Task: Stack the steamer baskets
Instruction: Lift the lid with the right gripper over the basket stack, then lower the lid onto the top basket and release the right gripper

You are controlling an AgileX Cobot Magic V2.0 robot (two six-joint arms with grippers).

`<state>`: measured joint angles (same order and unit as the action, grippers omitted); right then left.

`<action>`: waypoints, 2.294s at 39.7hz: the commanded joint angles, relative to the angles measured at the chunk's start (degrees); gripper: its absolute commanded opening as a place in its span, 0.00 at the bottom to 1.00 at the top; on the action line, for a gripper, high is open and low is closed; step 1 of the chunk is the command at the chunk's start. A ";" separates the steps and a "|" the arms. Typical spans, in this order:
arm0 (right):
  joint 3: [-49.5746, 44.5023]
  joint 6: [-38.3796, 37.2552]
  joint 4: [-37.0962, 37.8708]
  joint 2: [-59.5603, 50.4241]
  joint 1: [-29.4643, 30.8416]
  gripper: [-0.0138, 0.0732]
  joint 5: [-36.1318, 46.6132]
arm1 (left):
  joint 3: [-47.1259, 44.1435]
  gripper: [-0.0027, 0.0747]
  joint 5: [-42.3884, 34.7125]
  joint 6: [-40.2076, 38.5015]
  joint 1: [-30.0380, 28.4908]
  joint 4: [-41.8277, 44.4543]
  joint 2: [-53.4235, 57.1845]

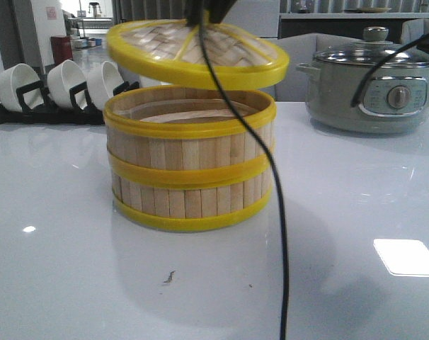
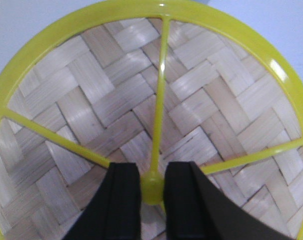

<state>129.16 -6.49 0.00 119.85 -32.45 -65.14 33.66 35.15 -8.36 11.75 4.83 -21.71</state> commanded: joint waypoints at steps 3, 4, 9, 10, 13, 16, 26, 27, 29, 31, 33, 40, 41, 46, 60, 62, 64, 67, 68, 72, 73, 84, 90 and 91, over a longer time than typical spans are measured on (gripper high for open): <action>2.55 0.65 0.93 -1.84 -1.34 0.20 1.49 | 1.64 0.14 -5.26 -0.71 0.22 0.15 -0.46; 2.55 0.65 0.98 -1.69 -1.34 0.20 1.48 | 1.64 0.14 -5.26 -0.71 0.22 0.15 -0.46; 2.47 0.65 1.62 -1.13 -1.34 0.20 1.30 | 1.64 0.14 -5.26 -0.71 0.22 0.15 -0.46; 2.47 0.65 1.81 -1.13 -1.34 0.20 1.30 | 1.64 0.14 -5.26 -0.71 0.22 0.15 -0.46; 2.47 0.65 2.70 -1.13 -1.34 0.20 1.71 | 1.64 0.14 -5.26 -0.71 0.22 0.15 -0.46; 2.47 0.65 3.52 -1.13 -1.34 0.20 2.14 | 1.64 0.14 -5.26 -0.71 0.22 0.15 -0.46; 2.47 0.65 3.65 -0.59 -1.34 0.20 3.30 | 1.64 0.14 -5.26 -0.71 0.22 0.15 -0.46; 2.47 0.65 3.65 -0.43 -1.34 0.20 3.24 | 1.64 0.14 -5.26 -0.71 0.22 0.15 -0.46; 2.47 0.65 3.65 -0.19 -1.34 0.20 3.08 | 1.64 0.14 -5.26 -0.71 0.22 0.15 -0.46; 2.47 0.65 3.65 0.15 -1.34 0.20 3.03 | 1.64 0.14 -5.26 -0.71 0.22 0.15 -0.46; 2.47 0.65 3.65 0.33 -1.34 0.20 3.03 | 1.64 0.14 -5.26 -0.71 0.22 0.15 -0.46; 2.47 0.65 3.65 0.83 -1.34 0.20 3.09 | 1.64 0.14 -5.26 -0.71 0.22 0.15 -0.46; 2.47 0.65 3.65 0.81 -1.34 0.20 3.14 | 1.64 0.14 -5.26 -0.71 0.22 0.15 -0.46; 2.47 0.65 3.65 0.92 -1.28 0.20 3.65 | 1.64 0.14 -5.26 -0.71 0.22 0.15 -0.46; 2.47 0.65 3.65 0.92 -1.17 0.47 4.28 | 1.64 0.14 -5.26 -0.71 0.22 0.15 -0.46; 2.47 0.65 3.65 0.92 -1.17 0.55 4.22 | 1.64 0.14 -5.26 -0.71 0.22 0.15 -0.46; 2.47 0.65 3.65 0.92 -1.17 0.61 4.22 | 1.64 0.14 -5.26 -0.71 0.22 0.15 -0.46; 2.47 0.65 3.65 0.92 -1.17 0.63 4.16 | 1.64 0.14 -5.26 -0.71 0.22 0.15 -0.46; 2.47 0.65 3.65 0.92 -1.17 0.63 4.16 | 1.64 0.14 -5.26 -0.71 0.22 0.15 -0.46; 2.47 0.65 3.65 0.86 -1.17 0.63 3.91 | 1.64 0.14 -5.26 -0.71 0.22 0.15 -0.46; 2.47 0.65 3.65 0.79 -1.17 0.63 3.86 | 1.64 0.14 -5.26 -0.71 0.22 0.15 -0.46; 2.25 0.65 5.69 -3.49 -0.30 0.63 6.06 | 1.64 0.14 -5.26 -0.71 0.22 0.15 -0.46; -2.57 0.65 5.94 -10.49 2.95 0.62 10.71 | 1.64 0.14 -5.26 -0.71 0.22 0.15 -0.46; -3.94 0.65 5.94 -11.37 3.61 0.62 11.50 | 1.64 0.14 -5.26 -0.71 0.22 0.15 -0.46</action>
<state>126.45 -6.24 4.39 116.18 -31.18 -59.35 33.66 35.15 -8.70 11.75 4.83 -21.71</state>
